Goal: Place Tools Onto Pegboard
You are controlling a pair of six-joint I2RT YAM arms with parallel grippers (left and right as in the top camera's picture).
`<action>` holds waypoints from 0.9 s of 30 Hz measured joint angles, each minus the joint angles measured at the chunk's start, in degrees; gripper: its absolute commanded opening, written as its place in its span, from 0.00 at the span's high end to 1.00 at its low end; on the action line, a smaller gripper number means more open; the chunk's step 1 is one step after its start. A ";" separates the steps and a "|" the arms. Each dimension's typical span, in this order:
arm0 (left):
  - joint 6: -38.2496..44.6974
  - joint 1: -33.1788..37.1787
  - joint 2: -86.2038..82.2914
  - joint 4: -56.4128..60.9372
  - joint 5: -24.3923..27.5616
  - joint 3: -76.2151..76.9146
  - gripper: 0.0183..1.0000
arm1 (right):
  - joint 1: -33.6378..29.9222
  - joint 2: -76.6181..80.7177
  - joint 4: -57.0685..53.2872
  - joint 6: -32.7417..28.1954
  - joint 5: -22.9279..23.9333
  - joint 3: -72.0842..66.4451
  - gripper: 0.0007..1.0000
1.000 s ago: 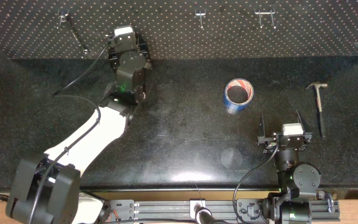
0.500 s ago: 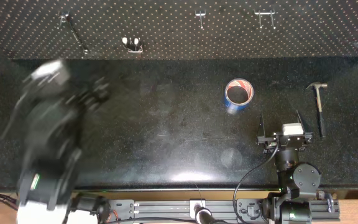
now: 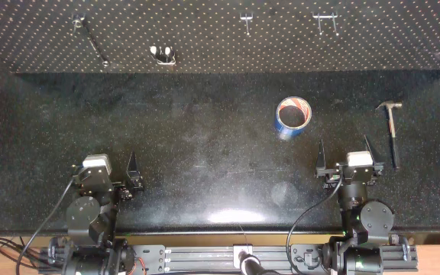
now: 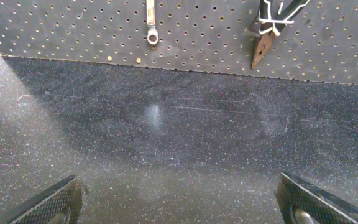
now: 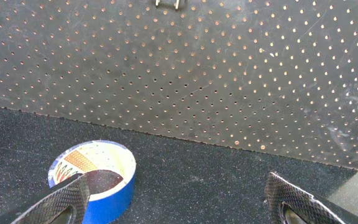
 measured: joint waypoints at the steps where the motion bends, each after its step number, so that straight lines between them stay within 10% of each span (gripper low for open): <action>1: 0.00 0.00 -0.04 -0.02 -0.02 0.00 0.00 | 0.00 0.00 0.00 0.00 0.00 0.00 0.07; 8: 0.00 -2.32 -0.33 20.81 0.00 -4.94 0.00 | 0.00 -0.02 0.00 0.00 0.00 0.00 0.07; 22: 0.00 -9.25 -0.35 21.88 0.00 -6.75 0.00 | 0.00 1.18 -2.62 7.39 0.94 1.11 0.06; 27: 0.00 -9.25 -0.46 22.29 0.00 -6.97 0.00 | 0.39 37.64 -24.59 14.19 -3.74 36.28 0.07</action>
